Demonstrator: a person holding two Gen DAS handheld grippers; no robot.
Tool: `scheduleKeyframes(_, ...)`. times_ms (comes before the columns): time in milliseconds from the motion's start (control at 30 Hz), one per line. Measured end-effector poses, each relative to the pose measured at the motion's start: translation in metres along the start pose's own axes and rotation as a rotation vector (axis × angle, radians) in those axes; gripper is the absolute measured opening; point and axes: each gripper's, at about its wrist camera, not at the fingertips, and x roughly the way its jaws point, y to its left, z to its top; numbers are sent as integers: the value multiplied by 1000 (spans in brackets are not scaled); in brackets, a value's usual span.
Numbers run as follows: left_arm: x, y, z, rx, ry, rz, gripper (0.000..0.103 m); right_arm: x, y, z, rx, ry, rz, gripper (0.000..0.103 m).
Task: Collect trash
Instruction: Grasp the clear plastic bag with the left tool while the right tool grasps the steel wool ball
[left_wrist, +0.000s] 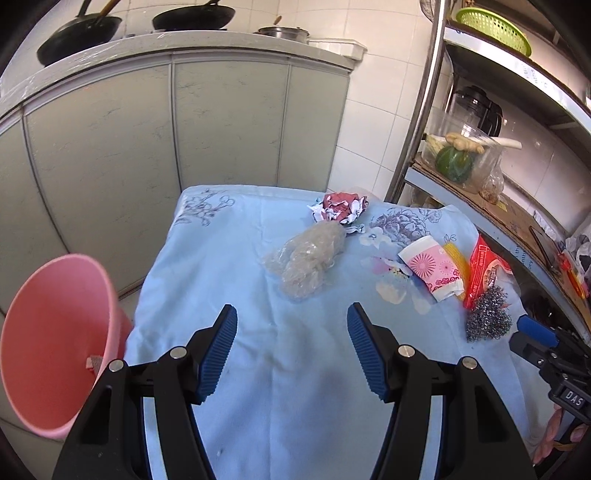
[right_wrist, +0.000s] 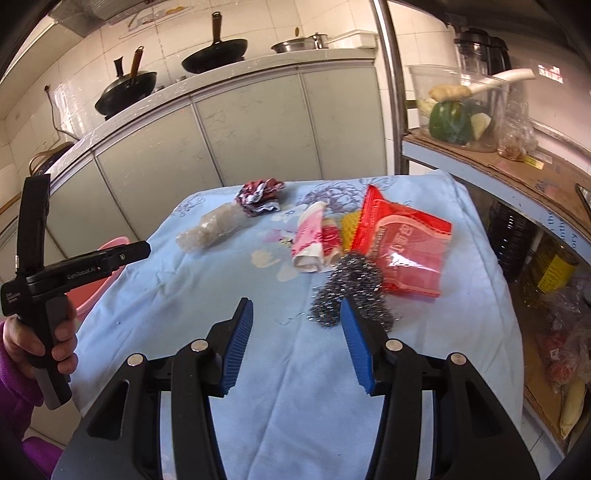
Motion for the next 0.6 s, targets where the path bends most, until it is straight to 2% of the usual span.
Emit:
scheduleKeyframes(300, 53, -5, 18, 9, 42, -9, 61, 5, -19, 3, 31, 8, -44, 50)
scheduleKeyframes(500, 74, -7, 24, 14, 40, -1, 60, 9, -29, 5, 54, 21, -48, 50)
scheduleKeyframes(567, 80, -6, 24, 4, 53, -7, 53, 10, -32, 6, 64, 22, -47, 50)
scheduleKeyframes(600, 82, -4, 24, -5, 58, -16, 45, 10, -33, 6, 65, 23, -49, 50)
